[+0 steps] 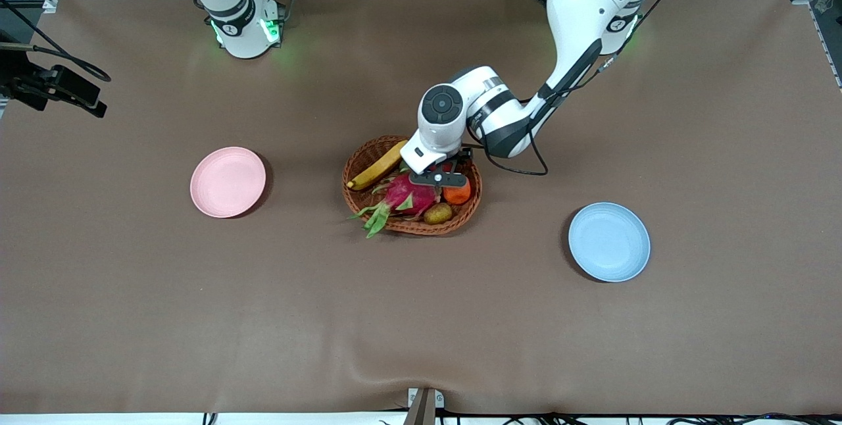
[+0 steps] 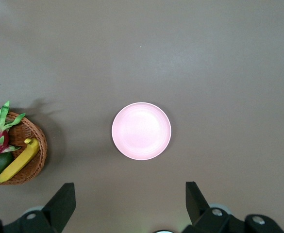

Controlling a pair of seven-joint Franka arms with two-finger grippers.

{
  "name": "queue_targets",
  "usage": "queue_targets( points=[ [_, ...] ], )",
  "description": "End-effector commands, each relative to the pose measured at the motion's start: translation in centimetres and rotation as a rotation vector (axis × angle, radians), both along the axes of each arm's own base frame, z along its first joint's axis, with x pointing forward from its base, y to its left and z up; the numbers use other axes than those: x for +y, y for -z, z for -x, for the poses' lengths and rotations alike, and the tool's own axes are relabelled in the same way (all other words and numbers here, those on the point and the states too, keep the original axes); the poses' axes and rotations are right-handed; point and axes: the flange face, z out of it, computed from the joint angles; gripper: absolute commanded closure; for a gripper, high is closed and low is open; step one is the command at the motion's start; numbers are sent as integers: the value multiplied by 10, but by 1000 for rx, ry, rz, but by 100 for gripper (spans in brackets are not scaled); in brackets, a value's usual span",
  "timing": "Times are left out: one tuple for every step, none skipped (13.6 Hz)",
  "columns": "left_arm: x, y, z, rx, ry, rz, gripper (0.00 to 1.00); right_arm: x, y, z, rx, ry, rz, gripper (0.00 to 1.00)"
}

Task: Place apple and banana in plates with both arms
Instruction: 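Lower the left gripper and close it on the red apple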

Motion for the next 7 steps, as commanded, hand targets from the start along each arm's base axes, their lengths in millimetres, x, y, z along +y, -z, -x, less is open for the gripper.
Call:
queue_targets(
  points=[
    [-5,1,-2,-21,-1,0,16,-1,-4,-1,-3,-3,-17,0],
    [-4,2,-2,-20,3,-2,35,-1,-4,-1,-3,-3,-17,0],
    [-4,2,-2,-21,8,-2,55,-1,-4,-1,-2,-3,-17,0],
    [-5,1,-1,-22,10,0,75,-2,-4,-1,-3,-2,-17,0],
    [-5,0,-1,-23,8,-1,95,-1,-4,-1,-2,-3,-17,0],
    [-4,-1,-2,-24,7,-5,100,-1,-4,-1,-2,-2,-17,0],
    [-3,-3,-2,-24,1,-7,100,-2,-4,-1,-2,0,-17,0]
  ],
)
